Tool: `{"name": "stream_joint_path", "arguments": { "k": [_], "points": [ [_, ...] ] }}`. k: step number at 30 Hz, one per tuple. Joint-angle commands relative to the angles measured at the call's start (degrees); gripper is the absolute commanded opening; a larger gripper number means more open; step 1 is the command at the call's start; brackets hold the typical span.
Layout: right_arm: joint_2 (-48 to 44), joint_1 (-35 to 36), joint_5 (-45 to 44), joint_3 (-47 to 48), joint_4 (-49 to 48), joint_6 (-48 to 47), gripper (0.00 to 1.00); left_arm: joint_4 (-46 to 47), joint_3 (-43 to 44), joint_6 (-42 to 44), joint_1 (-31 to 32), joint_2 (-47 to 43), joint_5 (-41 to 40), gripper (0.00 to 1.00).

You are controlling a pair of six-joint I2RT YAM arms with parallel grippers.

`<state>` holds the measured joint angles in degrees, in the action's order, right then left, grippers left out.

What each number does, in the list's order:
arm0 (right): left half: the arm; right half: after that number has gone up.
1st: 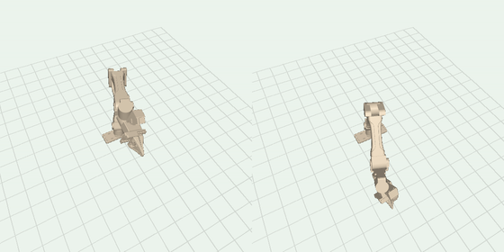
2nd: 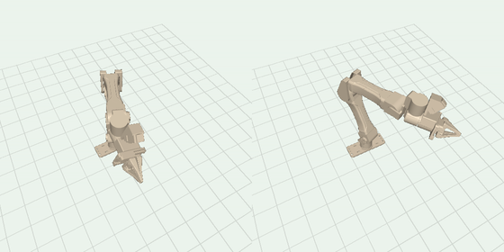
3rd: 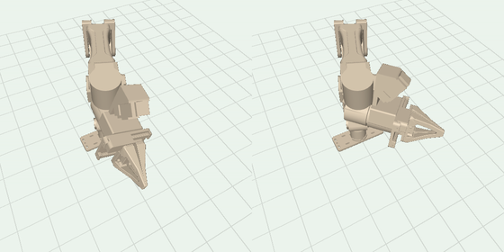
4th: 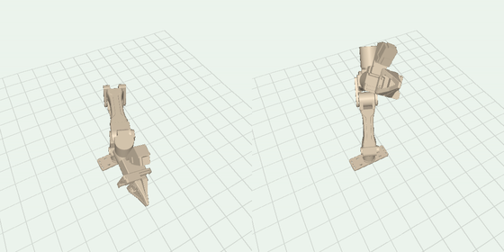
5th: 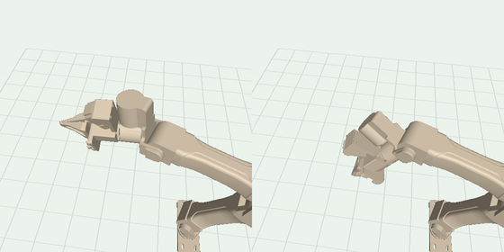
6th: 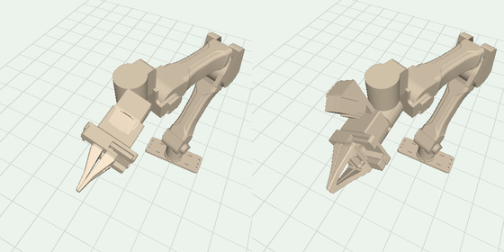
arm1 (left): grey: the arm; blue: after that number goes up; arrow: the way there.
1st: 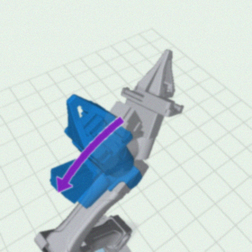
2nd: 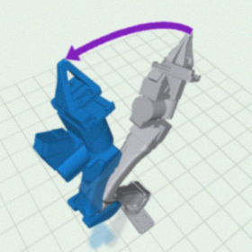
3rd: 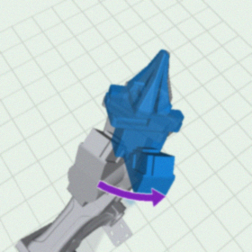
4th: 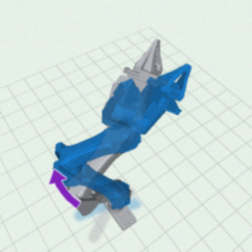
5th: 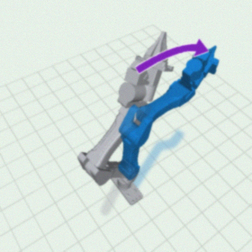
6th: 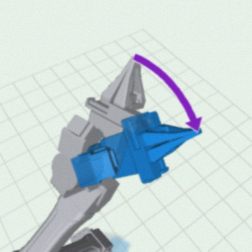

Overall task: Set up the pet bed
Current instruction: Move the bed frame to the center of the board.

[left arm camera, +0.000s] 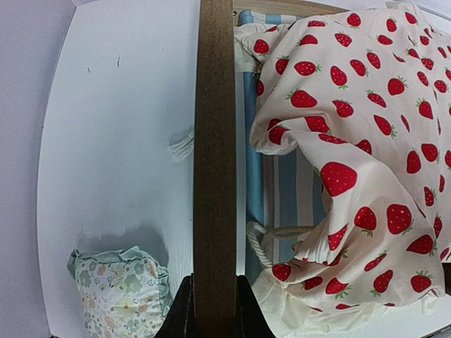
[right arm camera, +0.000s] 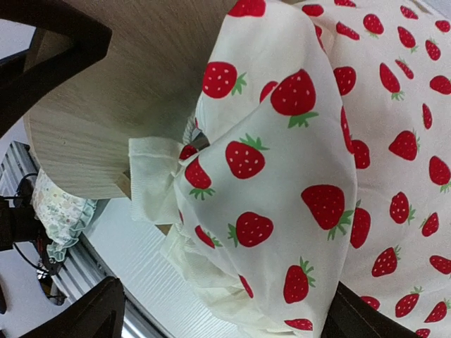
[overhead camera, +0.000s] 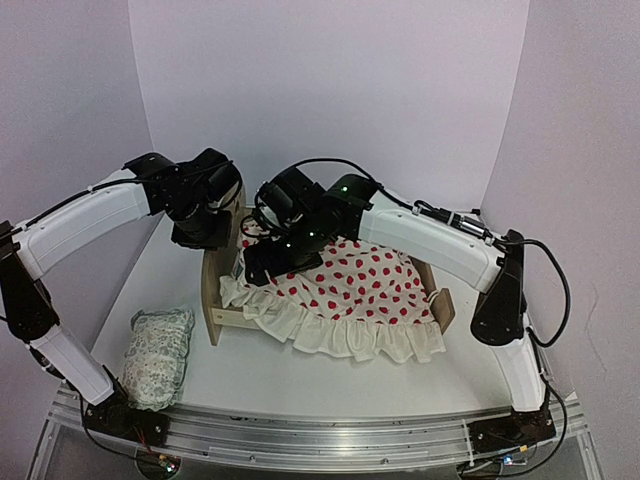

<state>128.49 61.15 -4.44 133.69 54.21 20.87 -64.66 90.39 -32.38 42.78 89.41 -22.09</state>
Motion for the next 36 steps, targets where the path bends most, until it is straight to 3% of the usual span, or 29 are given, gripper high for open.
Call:
{"name": "stream_joint_path", "arguments": {
  "k": [1, 5, 10, 17, 19, 25, 29, 36],
  "points": [
    [-2.18, 0.22, -9.90, 1.16, -1.21, -5.52, 0.94, 3.14, -0.10, -2.36, -0.86, -0.46, -0.70, 0.04],
    [-3.67, 0.20, -8.84, 3.08, -1.69, -10.19, 0.95, 3.23, -1.14, -2.79, -0.86, -1.08, -0.04, 0.05],
    [-3.44, 1.09, 3.52, 2.46, -3.54, -11.46, 0.88, 3.39, -1.69, -3.48, -0.84, -1.45, 1.16, 0.05],
    [-3.34, 2.79, 3.68, -2.86, -6.10, -10.69, 0.80, 3.81, -2.50, -3.94, -0.86, -1.61, 2.47, 0.06],
    [-2.96, 2.99, -0.70, -2.63, -6.18, -10.70, 0.79, 3.57, -2.56, -4.22, -0.86, -1.65, 2.55, 0.06],
    [-3.82, 3.03, -5.01, -1.73, -7.19, -13.49, 0.94, 3.34, -3.10, -4.37, -0.86, -2.30, 2.65, 0.06],
    [-7.35, 2.93, -10.38, -3.02, -7.19, -16.78, 0.96, 3.14, -2.89, -4.40, -0.87, -2.35, 2.60, 0.06],
    [-11.53, 3.04, 10.12, -2.65, -7.28, -15.33, 0.90, 3.27, -3.83, -4.49, -0.84, -3.12, 3.33, 0.06]
  ]
}}
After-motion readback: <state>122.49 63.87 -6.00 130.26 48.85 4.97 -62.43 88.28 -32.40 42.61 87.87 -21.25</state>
